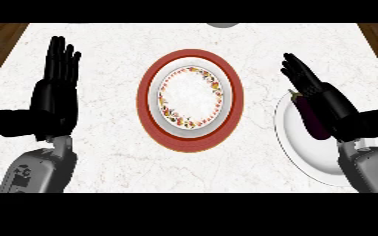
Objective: Pick the eggplant from the plate and place it in the plate
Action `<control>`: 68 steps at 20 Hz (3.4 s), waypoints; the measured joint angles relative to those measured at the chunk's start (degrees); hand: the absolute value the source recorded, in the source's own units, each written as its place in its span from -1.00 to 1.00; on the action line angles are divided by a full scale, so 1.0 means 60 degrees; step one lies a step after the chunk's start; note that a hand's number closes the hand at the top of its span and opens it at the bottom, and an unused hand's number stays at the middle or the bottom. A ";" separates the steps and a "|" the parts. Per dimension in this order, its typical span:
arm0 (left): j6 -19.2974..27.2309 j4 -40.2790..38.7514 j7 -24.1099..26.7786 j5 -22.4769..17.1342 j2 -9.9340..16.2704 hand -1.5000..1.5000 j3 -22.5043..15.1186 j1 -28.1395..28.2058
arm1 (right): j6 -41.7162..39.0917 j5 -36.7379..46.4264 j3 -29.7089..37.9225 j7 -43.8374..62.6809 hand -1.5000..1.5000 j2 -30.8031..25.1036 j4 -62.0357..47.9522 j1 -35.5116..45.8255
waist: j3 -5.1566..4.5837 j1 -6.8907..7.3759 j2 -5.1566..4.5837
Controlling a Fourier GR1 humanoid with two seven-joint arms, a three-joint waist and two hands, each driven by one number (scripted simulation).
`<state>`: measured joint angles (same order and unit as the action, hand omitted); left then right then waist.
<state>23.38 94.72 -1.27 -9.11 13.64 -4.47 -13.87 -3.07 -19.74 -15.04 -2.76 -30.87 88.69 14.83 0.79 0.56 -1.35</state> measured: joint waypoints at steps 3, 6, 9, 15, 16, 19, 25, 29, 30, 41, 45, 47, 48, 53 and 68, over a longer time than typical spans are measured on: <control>-0.0468 0.0009 -0.0178 0.0043 0.0388 0.00 -0.0048 -0.0045 | -0.0718 -0.0207 -0.0260 -0.0097 1.00 0.0270 -0.0069 0.0330 | -0.0064 0.0048 0.0104; -0.1171 -0.0082 -0.0371 0.0124 0.1021 0.00 -0.0186 -0.0243 | -0.1720 -0.0501 -0.0902 -0.0325 1.00 0.0718 0.0041 0.0857 | -0.0090 0.0193 0.0128; -0.1583 -0.0166 -0.0506 0.0123 0.1257 0.00 -0.0390 -0.0195 | -0.1572 0.1699 -0.1382 -0.0136 1.00 -0.0535 0.0129 0.1557 | -0.0186 0.0177 0.0275; -0.2511 -0.0474 -0.0491 -0.0301 0.1739 0.00 -0.0127 -0.0253 | 0.0186 0.2974 -0.1899 -0.1452 -1.00 0.0740 -0.0903 0.0118 | -0.0131 -0.0034 0.0189; -0.2608 -0.0571 -0.0473 -0.0336 0.1779 0.00 -0.0073 -0.0291 | 0.0250 0.2823 -0.1751 -0.1840 -1.00 0.0934 -0.1146 -0.0020 | -0.0126 -0.0047 0.0182; -0.2858 -0.0679 -0.0390 -0.0391 0.1844 0.00 0.0063 -0.0248 | 0.0219 0.2421 -0.1272 -0.2901 -1.00 0.1275 -0.1527 -0.0340 | -0.0122 -0.0069 0.0194; -0.3085 -0.0534 -0.0696 -0.0299 0.1759 0.00 0.0205 -0.0335 | -0.0111 0.2439 -0.0150 -0.3222 -1.00 0.0857 -0.1714 0.0247 | -0.0129 -0.0081 0.0222; -0.3176 -0.0584 -0.0664 -0.0309 0.1783 0.00 0.0323 -0.0297 | -0.0470 0.2915 0.0048 -0.1845 -1.00 -0.0388 -0.1059 0.0688 | -0.0147 -0.0140 0.0256; -0.3199 -0.0563 -0.0626 -0.0301 0.1780 0.00 0.0323 -0.0262 | -0.0617 0.3099 0.0012 -0.1483 -1.00 -0.0723 -0.0991 0.0766 | -0.0152 -0.0141 0.0263; -0.3403 -0.0609 -0.0594 -0.0286 0.1750 0.00 0.0376 -0.0241 | -0.3960 0.4074 -0.1230 0.2778 -1.00 -0.3092 -0.0276 0.2275 | -0.0163 -0.0008 0.0244; -0.3393 -0.0516 -0.0603 -0.0122 0.1621 0.00 0.0358 -0.0169 | -0.4982 0.4161 -0.1451 0.3805 -1.00 -0.2945 -0.0214 0.2614 | -0.0148 -0.0023 0.0237; -0.3320 -0.0389 -0.0750 0.0002 0.1505 0.00 0.0337 -0.0226 | -0.5176 0.4500 -0.1506 0.4023 -1.00 -0.2715 -0.0283 0.2627 | -0.0142 -0.0032 0.0231; -0.3398 -0.0295 -0.0807 -0.0026 0.1528 0.00 0.0395 -0.0185 | -0.5214 0.4745 -0.1520 0.4041 -1.00 -0.2556 -0.0472 0.2686 | -0.0140 -0.0022 0.0230; -0.3560 -0.0203 -0.0982 0.0049 0.1451 0.00 0.0614 -0.0225 | -0.5222 0.5936 -0.1402 0.3946 -1.00 -0.2136 -0.0964 0.2606 | -0.0134 -0.0033 0.0222; -0.4028 -0.0415 -0.0892 0.0439 0.0997 0.00 0.1096 -0.0267 | -0.5302 0.8742 -0.1026 0.2671 -1.00 -0.0945 -0.3150 0.2295 | -0.0131 -0.0047 0.0218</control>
<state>-0.78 92.23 -6.62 -6.48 19.62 2.11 -15.47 -34.88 32.71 -21.20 13.27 -36.54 69.80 28.60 0.01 0.28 -0.04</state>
